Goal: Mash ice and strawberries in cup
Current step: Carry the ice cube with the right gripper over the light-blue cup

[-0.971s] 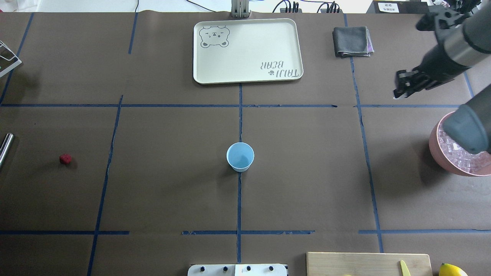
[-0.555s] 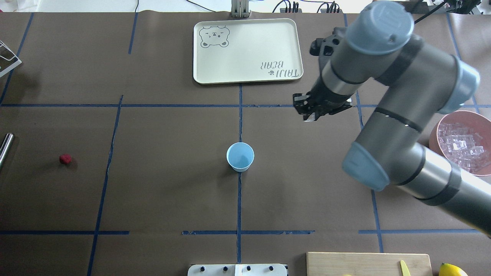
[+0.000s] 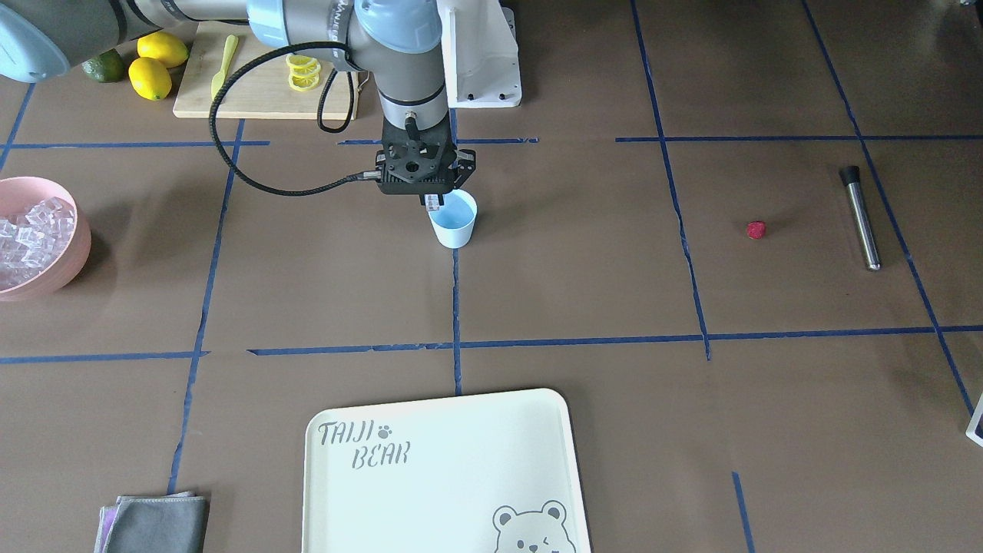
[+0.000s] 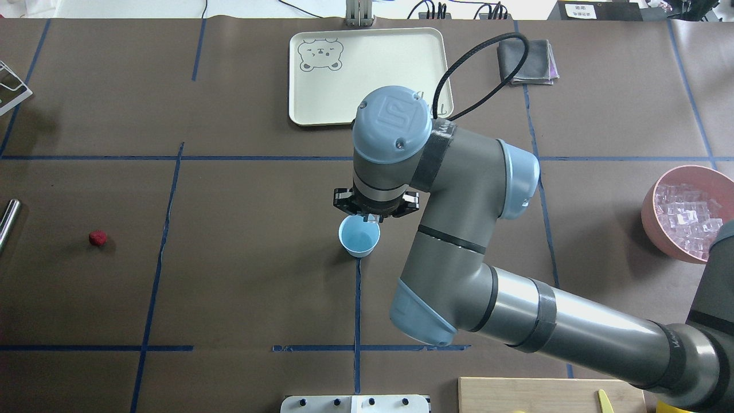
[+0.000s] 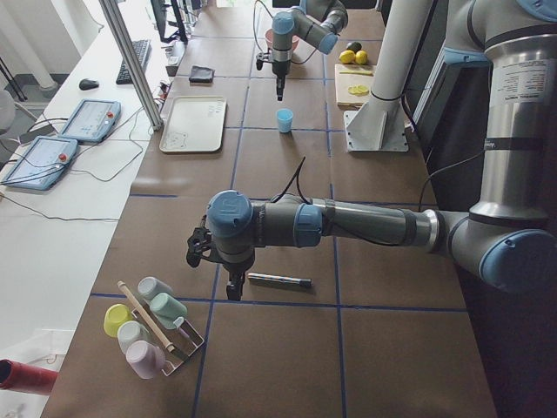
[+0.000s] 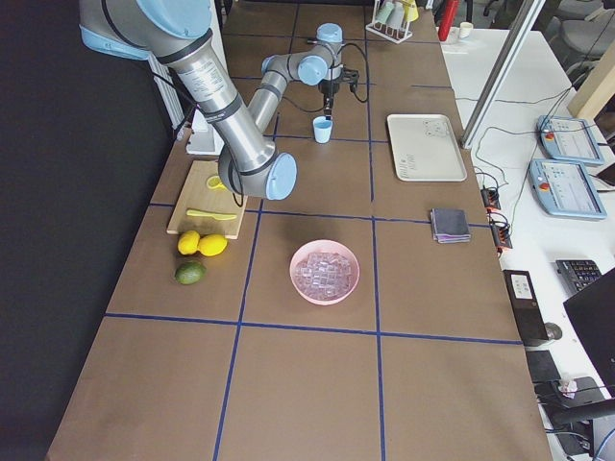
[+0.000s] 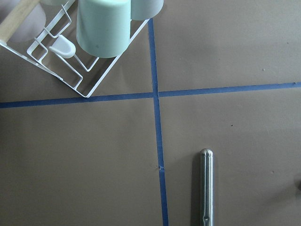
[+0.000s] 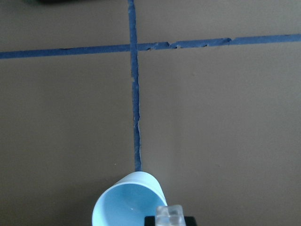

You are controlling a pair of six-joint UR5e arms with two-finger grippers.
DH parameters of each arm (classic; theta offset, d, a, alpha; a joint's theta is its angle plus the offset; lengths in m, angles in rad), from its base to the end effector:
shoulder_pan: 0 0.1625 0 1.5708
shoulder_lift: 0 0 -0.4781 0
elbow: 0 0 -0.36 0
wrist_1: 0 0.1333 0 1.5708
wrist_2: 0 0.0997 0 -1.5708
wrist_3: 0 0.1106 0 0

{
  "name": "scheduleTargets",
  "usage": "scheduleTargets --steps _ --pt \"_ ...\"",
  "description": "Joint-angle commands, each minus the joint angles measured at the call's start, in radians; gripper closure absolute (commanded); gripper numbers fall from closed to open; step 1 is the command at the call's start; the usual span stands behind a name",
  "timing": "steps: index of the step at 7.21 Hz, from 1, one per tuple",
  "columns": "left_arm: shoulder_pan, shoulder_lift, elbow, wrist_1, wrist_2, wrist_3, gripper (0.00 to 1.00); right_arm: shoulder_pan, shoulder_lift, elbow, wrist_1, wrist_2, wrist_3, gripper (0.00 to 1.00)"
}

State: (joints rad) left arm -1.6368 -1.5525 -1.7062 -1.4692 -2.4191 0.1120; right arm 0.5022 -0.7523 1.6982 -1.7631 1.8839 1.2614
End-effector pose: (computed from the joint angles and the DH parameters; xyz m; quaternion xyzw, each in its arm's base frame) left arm -0.0799 -0.4453 0.6700 0.0436 0.4093 0.0242 0.9110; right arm -0.5696 -0.4260 0.2057 0.0103 -0.3912 0.0313 0.9197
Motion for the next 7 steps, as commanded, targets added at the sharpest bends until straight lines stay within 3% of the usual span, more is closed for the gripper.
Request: scheduleTargets --steps 1,3,4,5,6,7 --pt "0.0 0.0 -0.007 0.001 0.0 -0.002 0.0 -0.031 0.036 -0.061 0.001 -0.017 0.01 0.99" --pt "0.0 0.0 -0.006 0.001 0.0 -0.002 0.0 -0.043 0.034 -0.066 0.001 -0.017 0.01 0.96" --pt "0.0 0.0 -0.007 0.001 0.0 0.0 0.0 -0.044 0.036 -0.069 0.001 -0.017 0.01 0.82" --pt "0.0 0.0 -0.007 0.001 0.0 -0.002 0.0 -0.044 0.037 -0.069 0.002 -0.017 0.01 0.55" --pt "0.0 0.0 -0.007 0.001 0.0 -0.002 0.0 -0.044 0.034 -0.069 0.002 -0.02 0.01 0.15" --pt "0.0 0.0 -0.007 0.001 0.0 -0.002 0.0 -0.042 0.036 -0.069 0.004 -0.022 0.01 0.02"
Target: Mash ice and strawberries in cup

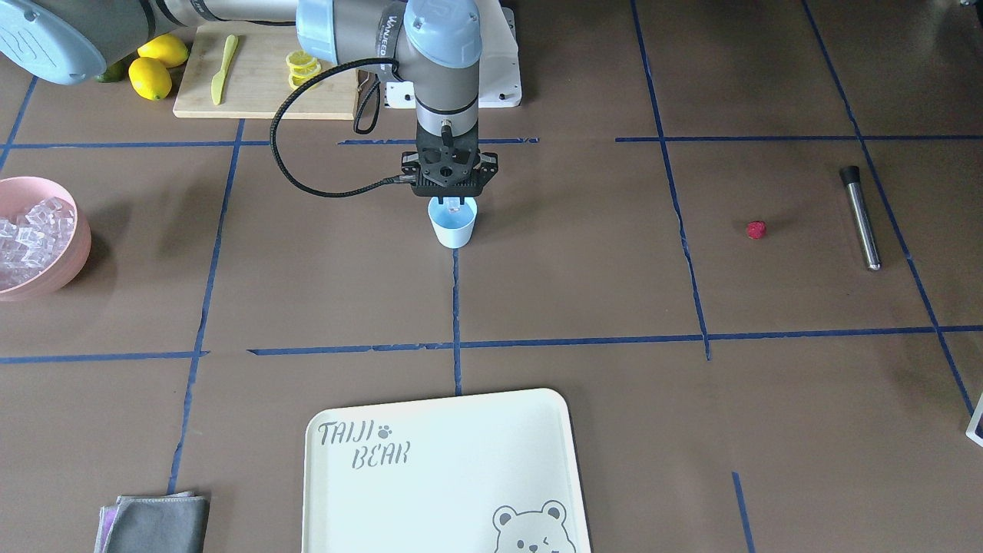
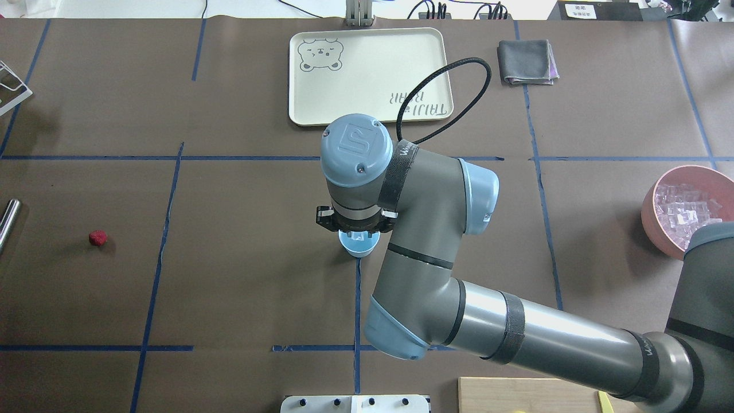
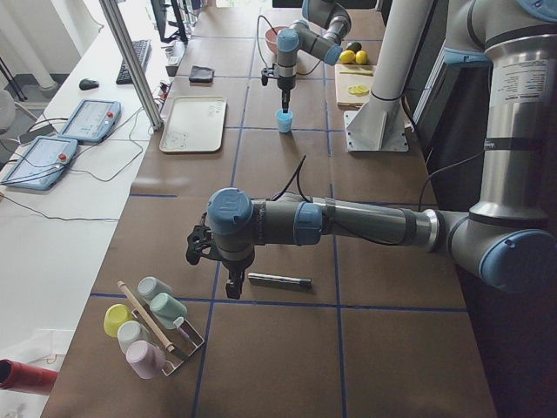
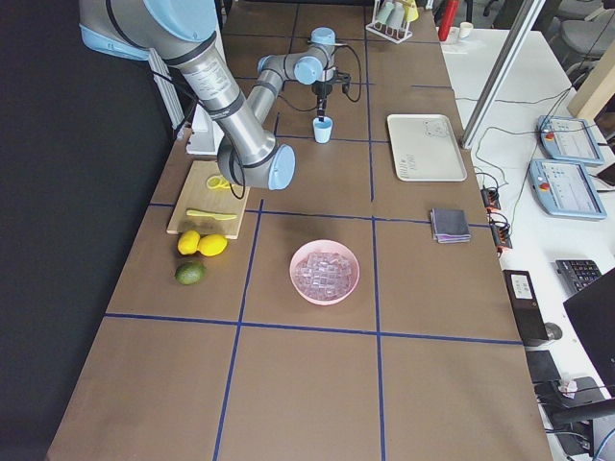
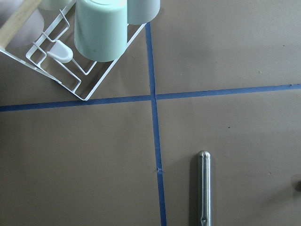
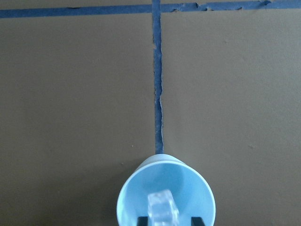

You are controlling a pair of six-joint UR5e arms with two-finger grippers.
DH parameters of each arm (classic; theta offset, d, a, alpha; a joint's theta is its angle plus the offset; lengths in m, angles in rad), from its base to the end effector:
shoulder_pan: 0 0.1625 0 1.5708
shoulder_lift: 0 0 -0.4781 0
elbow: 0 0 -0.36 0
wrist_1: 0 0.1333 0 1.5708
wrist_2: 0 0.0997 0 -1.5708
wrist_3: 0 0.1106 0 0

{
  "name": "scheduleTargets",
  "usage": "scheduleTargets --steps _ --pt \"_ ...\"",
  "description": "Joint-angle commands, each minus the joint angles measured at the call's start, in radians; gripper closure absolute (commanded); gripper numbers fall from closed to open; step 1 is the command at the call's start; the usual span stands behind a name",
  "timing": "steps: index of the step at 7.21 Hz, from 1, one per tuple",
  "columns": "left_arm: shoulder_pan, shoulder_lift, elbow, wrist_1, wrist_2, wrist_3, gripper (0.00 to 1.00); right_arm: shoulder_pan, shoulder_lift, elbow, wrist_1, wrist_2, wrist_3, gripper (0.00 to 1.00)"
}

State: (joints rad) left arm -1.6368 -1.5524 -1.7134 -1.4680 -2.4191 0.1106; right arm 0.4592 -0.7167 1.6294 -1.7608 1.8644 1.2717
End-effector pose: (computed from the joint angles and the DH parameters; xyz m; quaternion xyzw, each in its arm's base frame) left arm -0.0799 -0.4454 0.6669 0.0460 0.4091 0.0247 0.9110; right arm -0.6054 -0.4123 0.2052 0.0023 -0.3755 0.0224 0.9265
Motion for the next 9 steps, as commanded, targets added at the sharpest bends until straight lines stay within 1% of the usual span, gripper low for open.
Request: scheduleTargets --steps 1,3,4,5,6,7,8,9 --pt "0.0 0.0 -0.002 0.0 0.0 0.0 0.0 0.001 0.0 0.001 0.001 -0.004 0.003 0.02" --pt "0.0 0.0 -0.011 0.002 0.0 -0.003 0.0 0.002 -0.001 0.007 0.001 -0.005 0.003 0.02" --pt "0.0 0.003 -0.031 0.0 0.001 -0.037 0.0 0.03 -0.006 0.05 0.0 -0.004 -0.005 0.01" --pt "0.0 0.006 -0.04 0.0 0.0 -0.041 0.0 0.068 -0.047 0.138 -0.009 0.004 -0.008 0.01" --pt "0.0 0.008 -0.045 0.0 0.0 -0.042 0.0 0.113 -0.131 0.253 -0.011 0.013 -0.015 0.01" --pt "0.0 0.006 -0.043 0.0 0.001 -0.042 0.0 0.169 -0.236 0.388 -0.037 0.016 -0.065 0.01" --pt "0.0 0.006 -0.045 0.0 0.002 -0.042 0.0 0.237 -0.288 0.479 -0.099 0.025 -0.149 0.01" --pt "0.0 0.005 -0.043 0.002 0.002 -0.042 0.0 0.263 -0.385 0.569 -0.121 0.041 -0.231 0.01"
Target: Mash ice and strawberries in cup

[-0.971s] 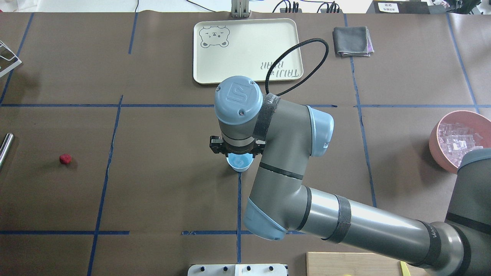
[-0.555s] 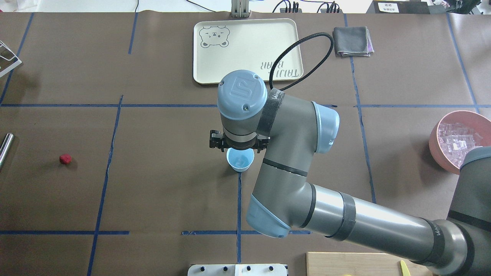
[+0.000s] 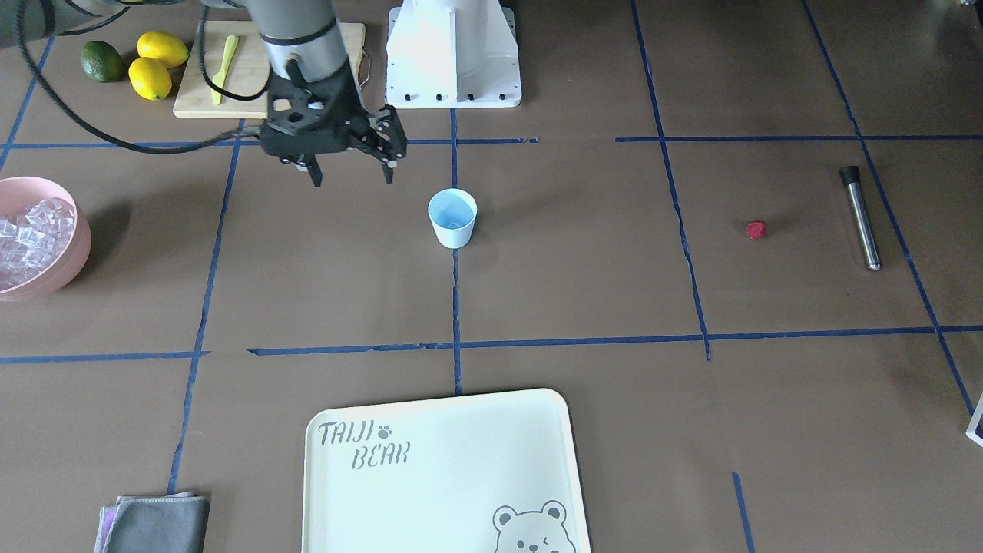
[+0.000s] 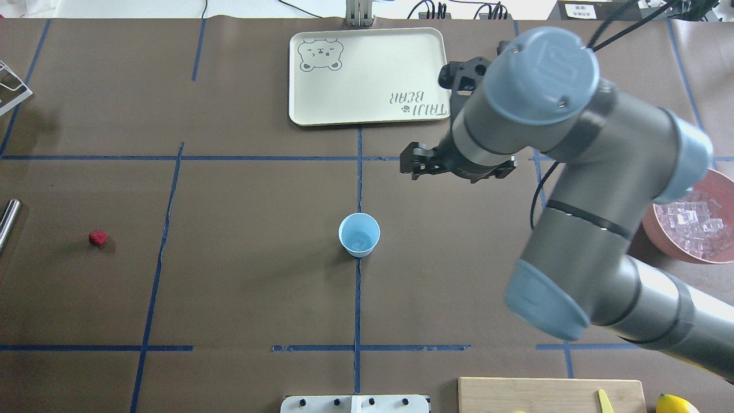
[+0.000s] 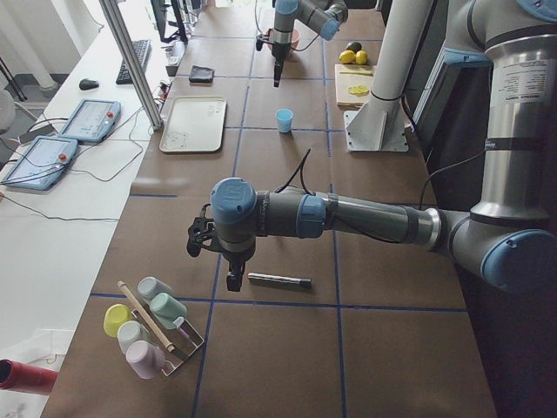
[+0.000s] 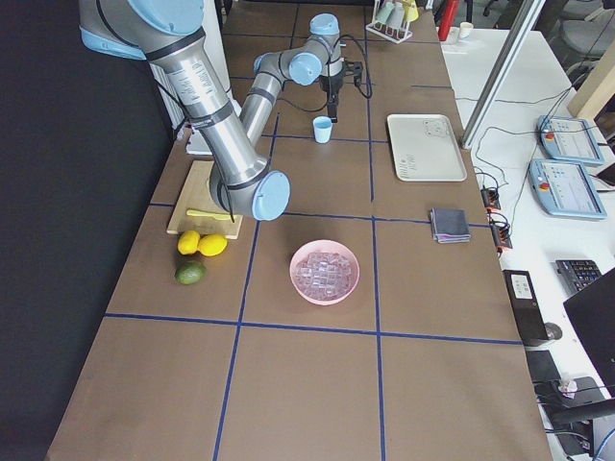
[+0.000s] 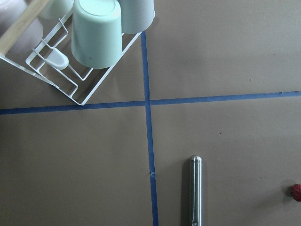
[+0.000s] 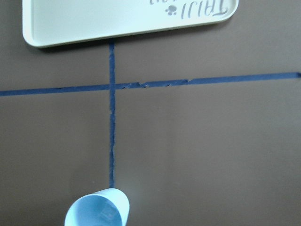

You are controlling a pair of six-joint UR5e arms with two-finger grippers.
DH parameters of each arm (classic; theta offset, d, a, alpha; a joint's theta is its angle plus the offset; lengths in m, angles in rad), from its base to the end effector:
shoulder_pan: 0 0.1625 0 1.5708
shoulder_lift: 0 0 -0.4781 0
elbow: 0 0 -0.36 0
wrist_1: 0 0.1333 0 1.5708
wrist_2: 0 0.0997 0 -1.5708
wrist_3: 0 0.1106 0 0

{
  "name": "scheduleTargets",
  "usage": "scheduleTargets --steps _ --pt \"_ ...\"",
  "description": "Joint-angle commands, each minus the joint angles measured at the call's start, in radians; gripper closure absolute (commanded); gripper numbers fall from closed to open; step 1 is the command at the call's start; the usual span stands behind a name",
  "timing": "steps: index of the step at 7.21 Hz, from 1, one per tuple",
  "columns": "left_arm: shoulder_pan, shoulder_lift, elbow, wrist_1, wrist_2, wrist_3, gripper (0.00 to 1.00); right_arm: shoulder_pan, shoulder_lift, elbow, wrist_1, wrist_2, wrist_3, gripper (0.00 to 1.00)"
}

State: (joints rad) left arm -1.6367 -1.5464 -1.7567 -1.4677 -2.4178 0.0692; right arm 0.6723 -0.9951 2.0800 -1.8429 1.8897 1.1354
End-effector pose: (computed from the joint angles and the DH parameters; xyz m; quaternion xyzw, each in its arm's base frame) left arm -0.0798 -0.4432 0.6499 0.0543 0.4080 0.0135 0.9112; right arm -0.3871 -0.4342 0.2450 0.0812 -0.4086 0.0448 0.9080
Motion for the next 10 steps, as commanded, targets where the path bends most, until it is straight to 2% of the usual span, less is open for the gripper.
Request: scheduleTargets --steps 1,2,3,4,5,6,8,10 --pt "0.0 -0.001 0.0 0.0 0.0 0.0 0.0 0.119 -0.217 0.17 -0.032 0.066 -0.188 0.01" --pt "0.0 -0.001 -0.001 0.0 0.0 0.0 0.0 0.229 -0.293 0.184 -0.032 0.151 -0.326 0.01" --pt "0.0 0.002 -0.006 0.0 -0.001 0.0 0.0 0.284 -0.389 0.192 -0.004 0.176 -0.429 0.01" --pt "0.0 0.005 -0.01 0.0 -0.001 0.0 0.0 0.317 -0.522 0.19 0.128 0.181 -0.474 0.01" --pt "0.0 0.005 -0.01 0.0 0.0 0.0 0.0 0.384 -0.662 0.161 0.307 0.245 -0.526 0.01" --pt "0.0 0.005 -0.01 0.001 0.0 -0.002 0.0 0.456 -0.753 0.093 0.408 0.309 -0.628 0.01" --pt "0.0 0.008 -0.023 0.001 -0.001 -0.011 0.0 0.51 -0.792 -0.07 0.488 0.31 -0.75 0.01" --pt "-0.002 0.011 -0.036 0.001 -0.001 -0.017 0.0 0.515 -0.797 -0.118 0.488 0.309 -0.746 0.02"
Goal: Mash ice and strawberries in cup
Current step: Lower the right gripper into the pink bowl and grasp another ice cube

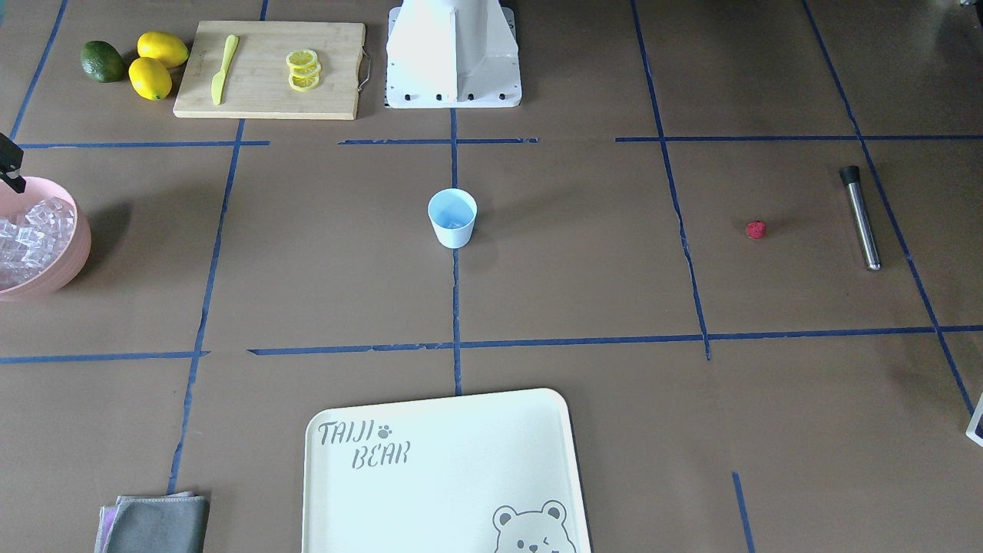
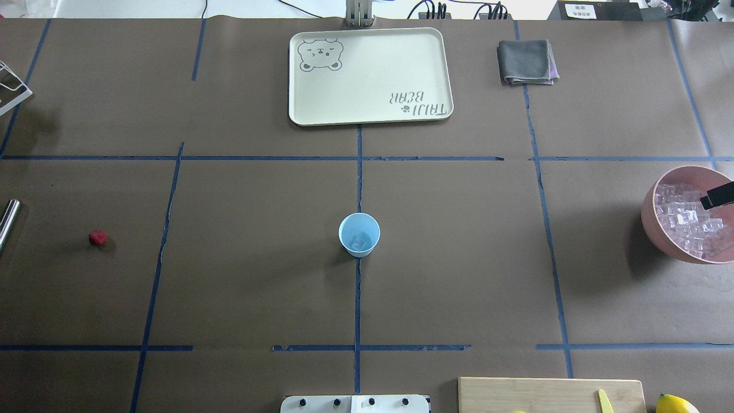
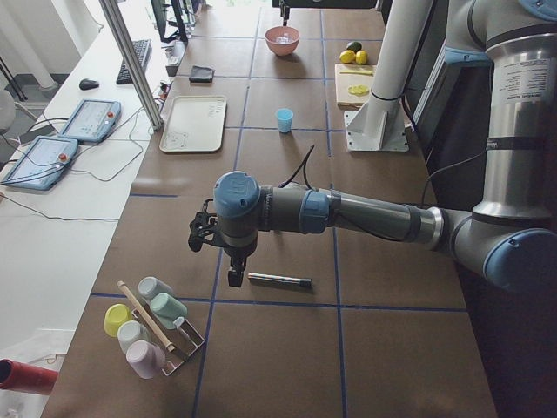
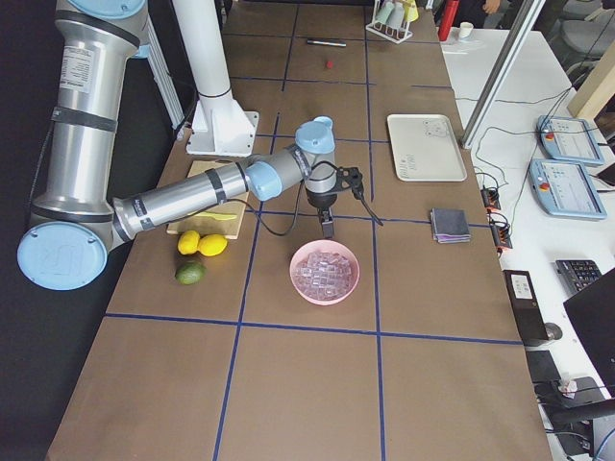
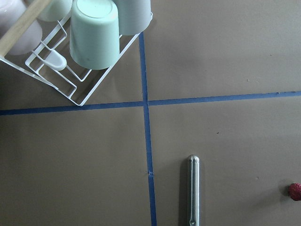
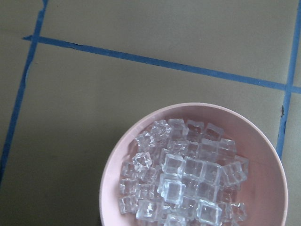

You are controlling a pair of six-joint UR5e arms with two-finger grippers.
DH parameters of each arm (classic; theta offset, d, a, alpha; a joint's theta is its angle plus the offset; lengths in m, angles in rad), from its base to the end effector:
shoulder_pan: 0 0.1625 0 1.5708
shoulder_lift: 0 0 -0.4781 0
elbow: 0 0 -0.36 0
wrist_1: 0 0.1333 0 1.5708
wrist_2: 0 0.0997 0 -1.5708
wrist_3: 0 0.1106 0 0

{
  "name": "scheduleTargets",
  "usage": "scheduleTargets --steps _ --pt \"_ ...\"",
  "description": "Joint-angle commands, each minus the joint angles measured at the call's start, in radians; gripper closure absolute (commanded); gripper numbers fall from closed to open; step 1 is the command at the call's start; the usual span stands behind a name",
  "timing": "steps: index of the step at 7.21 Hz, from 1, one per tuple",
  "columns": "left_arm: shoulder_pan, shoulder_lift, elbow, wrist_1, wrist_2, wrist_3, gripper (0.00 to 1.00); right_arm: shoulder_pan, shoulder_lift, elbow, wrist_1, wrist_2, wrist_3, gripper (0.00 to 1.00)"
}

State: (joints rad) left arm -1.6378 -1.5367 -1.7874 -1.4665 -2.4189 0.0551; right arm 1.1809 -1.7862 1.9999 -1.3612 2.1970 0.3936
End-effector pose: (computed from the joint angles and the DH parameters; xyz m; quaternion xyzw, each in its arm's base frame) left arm -0.0799 -0.4385 0.6401 0.0606 0.4082 0.0107 0.9108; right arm -0.0801 -0.3750 0.5940 0.0697 -0.3546 -0.0630 0.9303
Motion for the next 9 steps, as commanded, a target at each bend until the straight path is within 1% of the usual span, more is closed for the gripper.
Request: scheduleTargets --steps 1,2,3,4,7,8,9 --pt "-0.001 0.001 -0.009 0.0 0.001 -0.004 0.0 0.006 0.001 -0.064 0.007 0.003 -0.005 0.08" --pt "-0.001 0.001 -0.012 0.002 0.001 -0.004 0.0 0.006 0.005 -0.081 0.007 0.004 -0.012 0.19" --pt "-0.001 0.001 -0.012 0.002 0.001 -0.004 0.0 0.006 0.008 -0.091 0.007 0.006 -0.015 0.2" --pt "-0.002 0.001 -0.013 0.002 0.001 -0.004 0.0 0.006 0.011 -0.101 0.005 0.009 -0.013 0.25" --pt "-0.001 0.023 -0.036 0.002 0.001 -0.004 0.0 -0.001 0.02 -0.156 0.007 0.004 -0.009 0.32" --pt "-0.002 0.023 -0.04 0.003 0.001 -0.004 0.0 -0.001 0.069 -0.202 0.005 0.009 -0.004 0.32" --pt "-0.001 0.023 -0.04 0.003 0.001 -0.004 0.0 -0.004 0.08 -0.219 0.005 0.009 0.001 0.32"
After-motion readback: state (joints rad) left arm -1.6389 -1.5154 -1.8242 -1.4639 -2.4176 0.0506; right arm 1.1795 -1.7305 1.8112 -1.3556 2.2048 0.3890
